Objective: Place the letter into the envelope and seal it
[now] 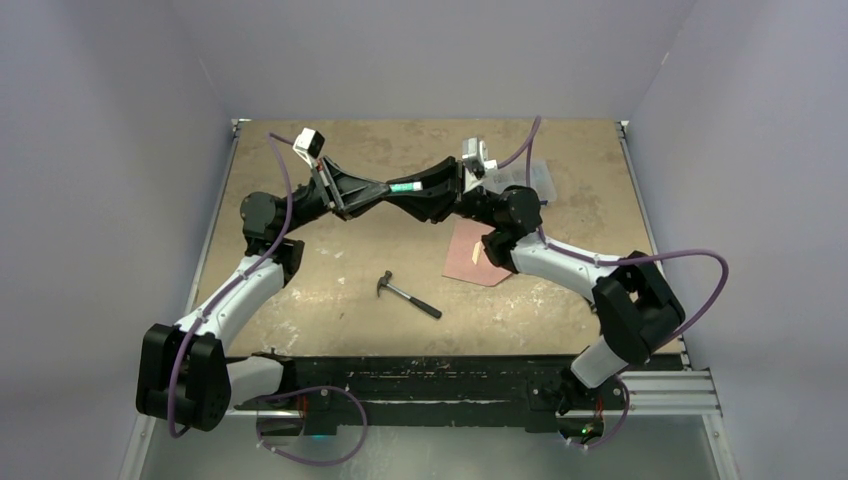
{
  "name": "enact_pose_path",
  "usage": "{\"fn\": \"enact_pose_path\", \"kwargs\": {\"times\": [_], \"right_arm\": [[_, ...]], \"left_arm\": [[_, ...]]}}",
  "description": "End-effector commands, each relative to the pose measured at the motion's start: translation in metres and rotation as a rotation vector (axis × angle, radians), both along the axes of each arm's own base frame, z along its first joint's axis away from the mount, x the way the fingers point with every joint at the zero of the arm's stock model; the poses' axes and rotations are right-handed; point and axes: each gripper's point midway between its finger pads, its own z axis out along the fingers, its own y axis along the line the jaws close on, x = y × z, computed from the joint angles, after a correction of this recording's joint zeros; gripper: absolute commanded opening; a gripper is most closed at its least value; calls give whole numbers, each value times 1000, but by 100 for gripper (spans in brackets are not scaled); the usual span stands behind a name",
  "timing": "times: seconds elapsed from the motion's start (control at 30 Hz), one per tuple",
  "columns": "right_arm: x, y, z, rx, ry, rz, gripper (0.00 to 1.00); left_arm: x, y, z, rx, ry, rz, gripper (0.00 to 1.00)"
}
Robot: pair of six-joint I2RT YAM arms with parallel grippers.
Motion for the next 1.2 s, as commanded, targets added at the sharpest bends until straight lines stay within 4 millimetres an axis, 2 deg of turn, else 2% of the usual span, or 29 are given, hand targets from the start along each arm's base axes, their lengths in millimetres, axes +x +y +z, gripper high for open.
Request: {"fn": "enact_pose_path", "kwargs": {"times": [0.0, 0.17, 0.2, 0.27, 0.37, 0.47, 0.6, 0.63, 0.73, 0.77, 0.83, 0.9, 1.0, 1.07, 1.17], "right_arm": [[-9, -7, 37, 57, -83, -18, 24], [-10, -9, 42, 65, -74, -23, 3], [-9, -10, 42, 69, -67, -29, 0], [-7, -14, 44, 81, -47, -54, 0], [0, -19, 43, 87, 2, -107, 0], [11, -25, 35, 59, 78, -179, 0], [34, -37, 7, -30, 255, -332, 0], [42, -41, -4, -64, 310, -382, 0], [66, -60, -59, -211, 531, -564, 0], [71, -71, -87, -290, 622, -638, 0], [75, -94, -126, -381, 752, -775, 0], [73, -116, -159, -461, 843, -882, 0], [65, -133, -193, -538, 916, -950, 0], [63, -136, -212, -591, 948, -969, 0], [67, -137, -239, -686, 990, -998, 0]], "left_arm": [[-6, 2, 13, -27, -61, 15, 0], [-7, 2, 14, -26, -65, 14, 0], [-7, 2, 14, -24, -69, 13, 3], [-7, 1, 12, -16, -76, 14, 22], [-5, 1, 6, 20, -89, 38, 57], [1, 1, -4, 83, -111, 85, 71], [13, 2, -25, 214, -121, 143, 77], [16, 3, -34, 259, -118, 161, 78], [30, 9, -66, 417, -86, 225, 76], [34, 12, -82, 486, -72, 240, 73], [41, 14, -105, 554, -45, 253, 62], [45, 9, -127, 590, -14, 231, 51], [46, -20, -157, 644, 9, 169, 40], [48, -44, -178, 688, 17, 130, 35], [54, -77, -209, 735, 38, 76, 21]]}}
